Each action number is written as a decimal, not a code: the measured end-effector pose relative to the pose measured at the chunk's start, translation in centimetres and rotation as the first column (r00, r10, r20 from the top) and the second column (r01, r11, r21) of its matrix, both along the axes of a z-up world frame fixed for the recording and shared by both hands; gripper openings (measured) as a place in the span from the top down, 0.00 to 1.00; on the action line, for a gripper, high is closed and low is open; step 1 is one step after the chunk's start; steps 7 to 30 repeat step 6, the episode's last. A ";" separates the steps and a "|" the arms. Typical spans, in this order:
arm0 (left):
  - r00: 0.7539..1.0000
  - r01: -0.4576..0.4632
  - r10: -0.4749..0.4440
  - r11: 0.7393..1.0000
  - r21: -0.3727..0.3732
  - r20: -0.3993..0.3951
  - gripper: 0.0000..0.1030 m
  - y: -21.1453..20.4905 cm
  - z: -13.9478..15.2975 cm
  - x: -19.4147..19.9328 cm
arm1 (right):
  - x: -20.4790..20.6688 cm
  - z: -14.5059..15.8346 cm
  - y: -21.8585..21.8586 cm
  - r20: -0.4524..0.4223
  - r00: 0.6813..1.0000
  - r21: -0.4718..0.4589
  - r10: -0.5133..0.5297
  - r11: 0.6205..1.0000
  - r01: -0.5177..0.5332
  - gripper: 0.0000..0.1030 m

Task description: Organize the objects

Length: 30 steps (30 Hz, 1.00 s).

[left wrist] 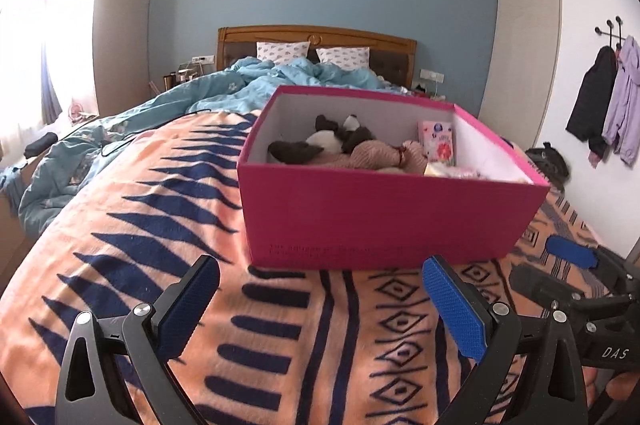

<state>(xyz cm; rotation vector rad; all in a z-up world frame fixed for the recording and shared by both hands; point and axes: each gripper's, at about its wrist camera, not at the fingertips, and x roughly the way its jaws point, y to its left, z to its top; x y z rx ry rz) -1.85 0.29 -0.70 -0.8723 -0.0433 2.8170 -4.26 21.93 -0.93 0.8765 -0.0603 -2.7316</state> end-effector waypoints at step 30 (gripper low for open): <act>1.000 0.006 -0.005 0.999 -0.047 0.019 0.00 1.3 -0.7 0.7 | 0.4 -0.5 -0.7 0.006 1.000 -0.001 -0.008 1.000 0.008 0.09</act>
